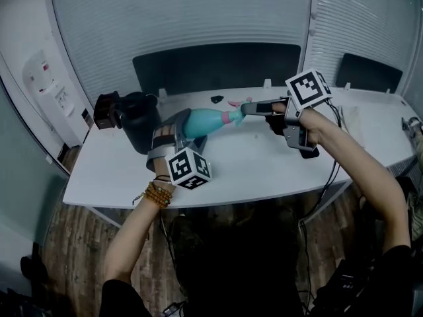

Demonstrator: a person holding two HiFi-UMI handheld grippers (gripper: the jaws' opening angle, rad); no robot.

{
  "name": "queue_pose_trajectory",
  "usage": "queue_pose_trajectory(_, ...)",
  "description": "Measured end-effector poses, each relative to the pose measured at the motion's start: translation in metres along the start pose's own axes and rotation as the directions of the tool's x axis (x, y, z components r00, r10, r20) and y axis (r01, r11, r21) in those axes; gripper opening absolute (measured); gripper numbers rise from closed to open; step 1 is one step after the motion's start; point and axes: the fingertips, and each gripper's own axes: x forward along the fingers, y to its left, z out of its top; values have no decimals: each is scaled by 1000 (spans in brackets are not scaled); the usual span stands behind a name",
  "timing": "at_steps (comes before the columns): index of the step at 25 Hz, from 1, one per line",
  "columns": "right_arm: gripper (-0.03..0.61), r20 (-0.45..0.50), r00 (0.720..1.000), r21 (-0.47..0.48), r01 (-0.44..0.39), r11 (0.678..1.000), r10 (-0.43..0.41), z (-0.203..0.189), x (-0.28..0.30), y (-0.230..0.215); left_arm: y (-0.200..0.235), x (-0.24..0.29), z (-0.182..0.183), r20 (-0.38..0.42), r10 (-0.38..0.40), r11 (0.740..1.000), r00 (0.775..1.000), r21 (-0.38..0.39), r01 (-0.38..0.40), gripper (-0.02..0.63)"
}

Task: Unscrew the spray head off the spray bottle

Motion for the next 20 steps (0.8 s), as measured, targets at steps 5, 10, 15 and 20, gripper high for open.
queue_pose_trajectory(5,159,6,1000,-82,-3,997,4,0,8,8,-8,-1,17,26,-35,999,999,-8,35,380)
queue_pose_trajectory(10,69,-96,994,-454,-7,891,-42,-6,11,33,-29,0,21,114,-244,958,963,-124,257,380)
queue_pose_trajectory(15,67,-247,953,-808,-103,580,-176,-30,7,58,-61,-20,36,282,-519,796,807,-185,577,380)
queue_pose_trajectory(20,69,-369,906,-912,-309,272,-208,-54,-2,92,-84,-60,54,448,-707,520,548,-196,831,380)
